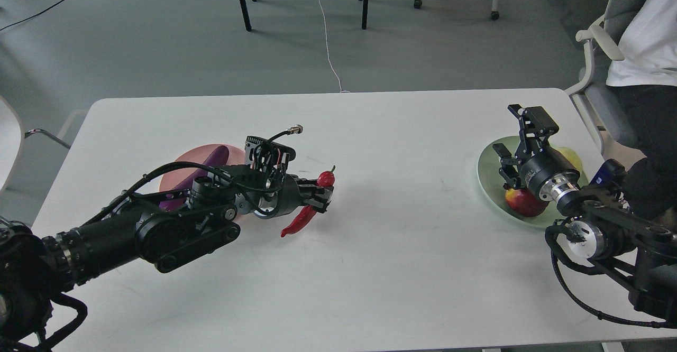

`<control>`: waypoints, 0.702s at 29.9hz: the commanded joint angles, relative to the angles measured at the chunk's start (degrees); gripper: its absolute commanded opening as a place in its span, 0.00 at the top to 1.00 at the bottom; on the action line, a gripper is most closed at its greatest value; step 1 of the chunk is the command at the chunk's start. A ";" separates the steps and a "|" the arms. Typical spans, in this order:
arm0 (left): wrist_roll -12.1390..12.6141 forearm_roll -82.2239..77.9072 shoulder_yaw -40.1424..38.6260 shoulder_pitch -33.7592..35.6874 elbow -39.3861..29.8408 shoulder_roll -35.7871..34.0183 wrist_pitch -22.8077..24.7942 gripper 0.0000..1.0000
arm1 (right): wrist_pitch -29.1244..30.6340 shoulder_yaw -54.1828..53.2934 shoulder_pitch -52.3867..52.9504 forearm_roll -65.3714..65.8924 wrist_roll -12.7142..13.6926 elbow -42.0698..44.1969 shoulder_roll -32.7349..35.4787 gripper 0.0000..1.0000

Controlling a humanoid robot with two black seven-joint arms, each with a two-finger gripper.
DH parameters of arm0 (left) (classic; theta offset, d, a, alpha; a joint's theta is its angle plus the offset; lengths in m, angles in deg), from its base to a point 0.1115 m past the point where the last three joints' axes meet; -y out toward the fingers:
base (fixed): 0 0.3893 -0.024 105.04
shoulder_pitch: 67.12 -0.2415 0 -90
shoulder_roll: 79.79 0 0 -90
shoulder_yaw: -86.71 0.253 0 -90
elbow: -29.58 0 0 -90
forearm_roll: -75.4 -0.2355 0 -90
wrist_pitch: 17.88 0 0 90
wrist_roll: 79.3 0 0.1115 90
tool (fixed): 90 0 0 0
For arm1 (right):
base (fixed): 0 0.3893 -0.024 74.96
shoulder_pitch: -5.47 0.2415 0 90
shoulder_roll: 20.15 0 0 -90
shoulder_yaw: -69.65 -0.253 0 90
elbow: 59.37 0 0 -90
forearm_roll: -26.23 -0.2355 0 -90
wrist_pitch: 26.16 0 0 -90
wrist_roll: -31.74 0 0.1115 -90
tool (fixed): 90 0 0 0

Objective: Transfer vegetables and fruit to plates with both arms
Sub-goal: 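Grasp the red chili with the left gripper and place it on the pink plate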

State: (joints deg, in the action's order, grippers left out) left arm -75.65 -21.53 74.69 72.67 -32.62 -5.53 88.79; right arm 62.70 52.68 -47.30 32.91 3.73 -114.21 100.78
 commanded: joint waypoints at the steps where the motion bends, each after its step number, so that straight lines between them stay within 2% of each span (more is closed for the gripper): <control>1: -0.83 0.16 0.07 4.51 -3.36 -3.32 2.39 0.89 | -0.01 0.01 0.03 0.00 0.00 0.00 -0.26 0.02; 5: -4.87 0.08 0.51 6.11 -5.21 -8.86 9.16 0.89 | -0.01 0.01 0.03 0.09 0.00 0.00 -0.35 0.02; 8: -7.25 -0.36 1.21 5.14 -5.12 -13.78 10.31 0.89 | -0.01 0.01 0.03 0.09 0.00 0.00 -0.08 0.02; 12: -7.61 -0.19 2.35 3.39 -4.42 -17.40 9.96 0.88 | -0.01 0.01 0.03 0.09 0.00 0.00 0.00 0.02; 21: -8.48 0.08 1.56 2.50 1.20 -16.61 7.15 0.85 | -0.09 0.01 -0.84 1.23 0.00 -0.09 -0.17 0.02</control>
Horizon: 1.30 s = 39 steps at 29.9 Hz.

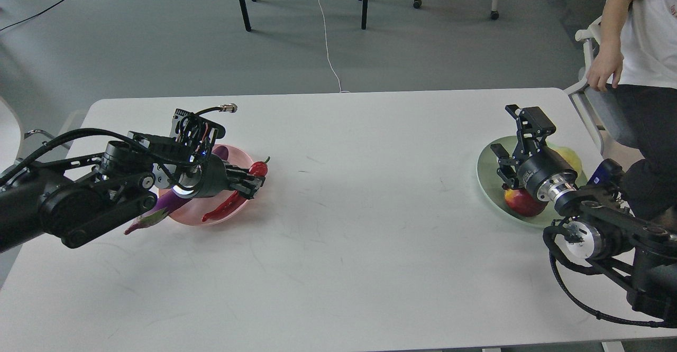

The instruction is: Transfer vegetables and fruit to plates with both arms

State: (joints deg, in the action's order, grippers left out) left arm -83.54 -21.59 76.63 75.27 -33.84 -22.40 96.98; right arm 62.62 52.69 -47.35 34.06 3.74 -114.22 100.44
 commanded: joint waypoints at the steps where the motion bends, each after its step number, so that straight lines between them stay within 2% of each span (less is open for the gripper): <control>1: -0.86 -0.04 -0.30 -0.09 2.77 0.17 -1.13 0.85 | -0.01 -0.10 -0.97 0.08 0.00 -0.08 0.26 0.02; 4: -1.47 0.05 -0.12 -0.09 3.65 -0.18 -1.13 0.82 | -0.01 -0.19 -1.14 0.16 0.00 -0.17 0.44 0.02; 7: -1.56 0.22 -0.29 -0.36 3.65 -0.09 -1.13 0.67 | -0.01 -0.19 -1.15 0.16 0.00 -0.08 0.35 0.02; 8: -1.65 0.22 -0.38 -0.36 3.57 -0.09 -1.13 0.58 | -0.01 -0.19 -1.06 0.16 0.00 -0.08 0.26 0.02; 10: -1.74 0.31 -0.56 -0.36 3.57 -0.18 -1.22 0.26 | -0.01 -0.19 -0.97 0.16 0.00 -0.08 0.09 0.02; 11: -2.08 0.31 -0.56 -0.27 3.57 -0.26 -1.22 0.19 | -0.01 -0.19 -0.97 0.16 0.00 -0.08 0.00 0.02; 14: -2.61 0.57 -0.82 -0.10 3.65 -0.44 -1.31 0.14 | -0.01 -0.27 -0.88 0.08 0.00 -0.08 -0.09 0.02; 21: -2.62 2.58 -6.53 -0.09 2.17 -1.76 -0.96 0.12 | -0.01 -0.28 -0.44 0.08 0.00 -0.17 0.09 0.02; 26: -2.44 12.94 -12.41 -0.09 -3.37 -1.59 -1.13 0.02 | 0.08 -0.45 1.31 0.08 0.00 -1.75 1.40 0.02; 31: -2.79 31.30 -16.55 -0.88 -4.70 1.75 -2.44 0.02 | 0.08 -0.36 7.02 -0.01 0.00 -5.18 5.36 0.02; 35: -4.19 47.47 -19.71 -3.78 -4.43 7.45 -11.47 0.02 | 0.08 -0.36 11.50 -0.01 0.00 -5.71 5.98 0.02; 39: -5.60 54.35 -22.78 -7.47 -4.35 12.99 -21.32 0.02 | 0.08 -0.80 12.04 -0.01 0.00 -5.80 4.93 0.02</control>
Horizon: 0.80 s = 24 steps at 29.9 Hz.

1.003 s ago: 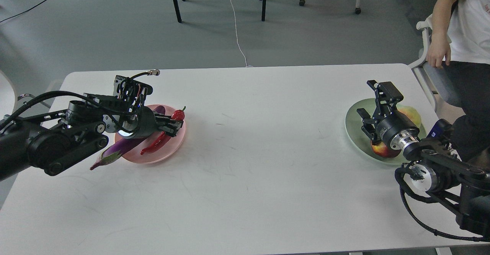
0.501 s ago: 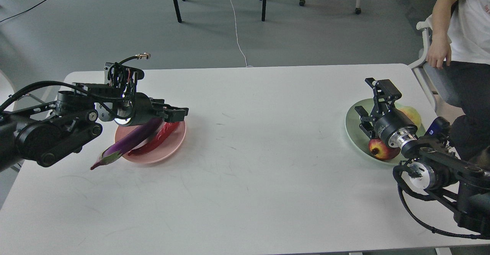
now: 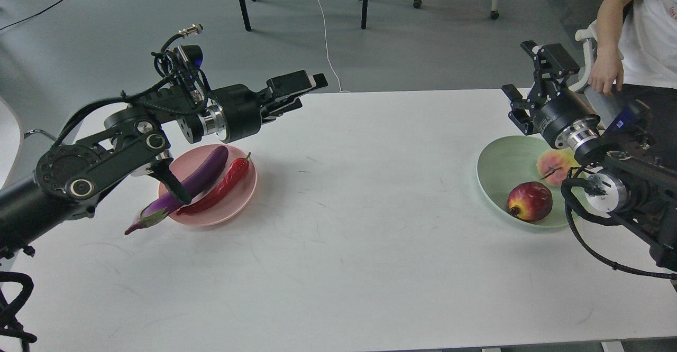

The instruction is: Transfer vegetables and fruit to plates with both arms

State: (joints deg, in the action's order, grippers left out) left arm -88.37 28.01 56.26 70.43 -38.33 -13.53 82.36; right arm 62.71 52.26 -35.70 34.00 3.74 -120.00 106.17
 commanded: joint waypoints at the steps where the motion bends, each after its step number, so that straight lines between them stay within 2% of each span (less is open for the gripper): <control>1: -0.78 5.37 -3.64 -3.60 0.50 5.87 -8.29 0.02 | -0.01 -0.28 0.30 0.14 0.00 0.07 -1.51 0.02; 3: -0.87 5.81 -6.88 -7.28 1.11 9.04 -10.32 0.02 | -0.01 0.16 0.56 0.14 0.00 0.69 -3.00 0.02; 10: -0.87 5.73 -23.22 -20.73 2.87 13.97 -9.98 0.02 | 0.78 -0.98 -2.95 -0.91 0.00 0.78 -7.40 0.02; 15: -0.78 5.81 -31.49 -27.68 2.52 16.44 -3.84 0.02 | 0.34 -1.07 -5.24 -1.00 0.00 -0.01 -8.89 0.02; 18: -0.78 5.81 -34.49 -28.74 2.26 16.70 -2.60 0.02 | 0.16 -1.07 -5.50 -1.00 0.00 -0.10 -9.60 0.02; 24: -0.69 5.81 -34.76 -28.74 2.08 15.56 -2.77 0.02 | -0.01 -4.05 -5.59 -1.00 0.00 -1.25 -9.77 0.01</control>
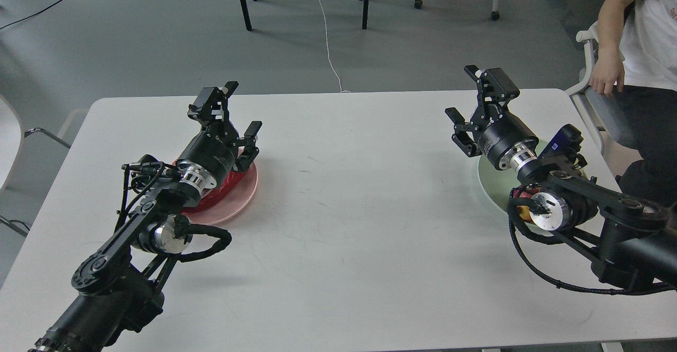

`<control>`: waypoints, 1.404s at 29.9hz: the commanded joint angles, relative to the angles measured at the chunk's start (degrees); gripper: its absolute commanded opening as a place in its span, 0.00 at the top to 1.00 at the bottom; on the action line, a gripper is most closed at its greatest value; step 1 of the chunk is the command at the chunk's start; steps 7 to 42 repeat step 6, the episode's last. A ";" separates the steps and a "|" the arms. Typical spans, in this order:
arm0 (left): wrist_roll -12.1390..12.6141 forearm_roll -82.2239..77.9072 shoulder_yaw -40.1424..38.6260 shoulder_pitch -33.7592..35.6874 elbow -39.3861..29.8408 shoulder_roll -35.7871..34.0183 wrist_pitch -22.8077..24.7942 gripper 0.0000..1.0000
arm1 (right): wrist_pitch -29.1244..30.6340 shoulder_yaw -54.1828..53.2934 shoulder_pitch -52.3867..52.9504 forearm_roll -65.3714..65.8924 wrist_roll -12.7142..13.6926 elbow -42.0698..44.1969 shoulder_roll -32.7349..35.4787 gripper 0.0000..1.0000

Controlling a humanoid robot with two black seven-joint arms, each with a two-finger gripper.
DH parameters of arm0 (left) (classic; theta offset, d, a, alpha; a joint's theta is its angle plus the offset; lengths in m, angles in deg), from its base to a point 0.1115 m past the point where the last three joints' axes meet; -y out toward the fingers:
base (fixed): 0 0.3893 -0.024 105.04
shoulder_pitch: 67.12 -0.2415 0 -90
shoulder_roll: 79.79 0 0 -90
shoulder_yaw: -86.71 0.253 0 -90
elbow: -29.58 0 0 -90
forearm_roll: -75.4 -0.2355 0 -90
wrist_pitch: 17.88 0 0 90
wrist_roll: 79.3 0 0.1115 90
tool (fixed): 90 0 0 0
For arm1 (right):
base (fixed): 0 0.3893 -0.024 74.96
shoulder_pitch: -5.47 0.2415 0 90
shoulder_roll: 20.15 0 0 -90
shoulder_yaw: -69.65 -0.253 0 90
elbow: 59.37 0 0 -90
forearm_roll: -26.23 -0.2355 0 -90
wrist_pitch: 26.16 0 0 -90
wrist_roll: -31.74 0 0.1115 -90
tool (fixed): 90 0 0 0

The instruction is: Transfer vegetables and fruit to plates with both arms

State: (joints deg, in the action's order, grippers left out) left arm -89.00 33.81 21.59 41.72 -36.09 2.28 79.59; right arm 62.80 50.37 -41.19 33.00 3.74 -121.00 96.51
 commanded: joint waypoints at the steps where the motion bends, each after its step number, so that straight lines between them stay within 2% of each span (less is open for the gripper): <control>1: -0.06 0.02 -0.18 -0.04 -0.25 -0.16 0.00 0.02 | -0.10 -3.12 -0.10 0.00 0.00 -0.24 -0.12 0.01; 42: -0.15 0.10 -0.53 -0.21 -0.86 0.55 0.09 0.02 | -0.01 -5.42 -0.27 0.00 0.00 -0.77 -0.82 0.02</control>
